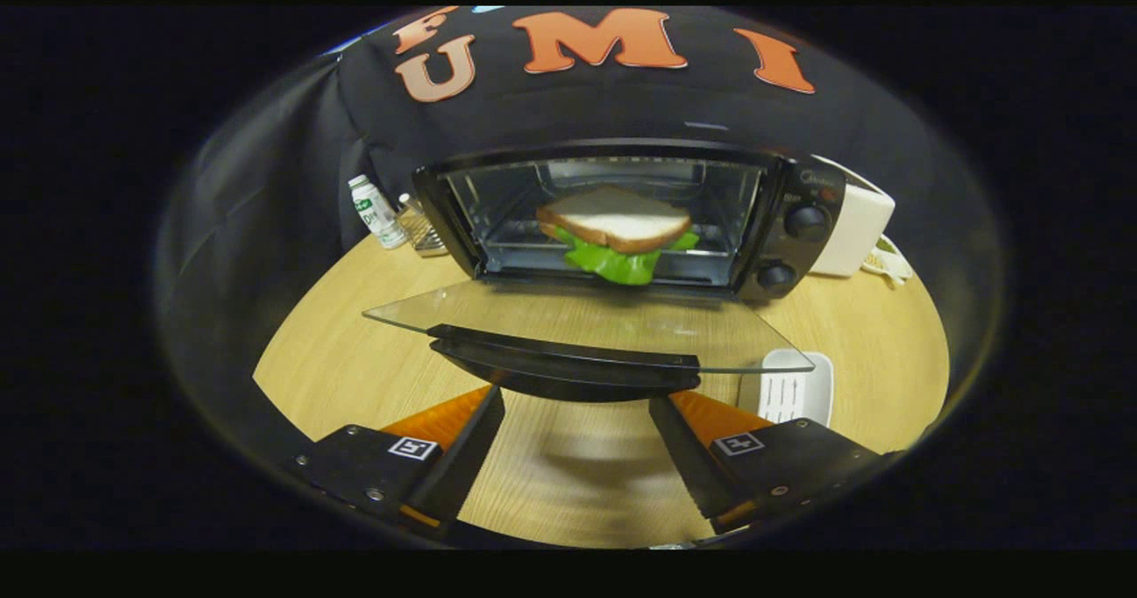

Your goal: Open the toaster oven, put the food inside, and close the toaster oven door.

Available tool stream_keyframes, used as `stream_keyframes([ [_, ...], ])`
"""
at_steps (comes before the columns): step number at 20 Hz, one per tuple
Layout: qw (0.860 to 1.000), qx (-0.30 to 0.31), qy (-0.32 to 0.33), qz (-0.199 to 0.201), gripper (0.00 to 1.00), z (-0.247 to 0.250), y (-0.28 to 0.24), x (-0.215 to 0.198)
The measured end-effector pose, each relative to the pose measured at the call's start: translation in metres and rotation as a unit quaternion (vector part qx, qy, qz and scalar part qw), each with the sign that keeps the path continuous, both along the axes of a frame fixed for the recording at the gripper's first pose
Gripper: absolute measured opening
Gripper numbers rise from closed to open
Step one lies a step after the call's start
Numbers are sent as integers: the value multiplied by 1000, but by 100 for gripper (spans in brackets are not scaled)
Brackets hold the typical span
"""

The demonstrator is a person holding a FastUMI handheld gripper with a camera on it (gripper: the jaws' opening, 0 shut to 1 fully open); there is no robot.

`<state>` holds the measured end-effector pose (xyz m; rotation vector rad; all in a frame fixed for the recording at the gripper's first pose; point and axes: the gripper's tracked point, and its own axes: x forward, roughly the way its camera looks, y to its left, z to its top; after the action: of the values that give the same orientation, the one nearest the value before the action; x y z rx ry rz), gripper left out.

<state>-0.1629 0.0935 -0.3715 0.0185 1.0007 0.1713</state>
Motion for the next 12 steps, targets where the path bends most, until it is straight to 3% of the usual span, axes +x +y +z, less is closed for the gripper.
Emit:
stream_keyframes([
  [7, 997, -3, -69, -25, 96, 37, -9, 80],
  [12, 992, -15, -122, -41, 96, 73, -24, 113],
])
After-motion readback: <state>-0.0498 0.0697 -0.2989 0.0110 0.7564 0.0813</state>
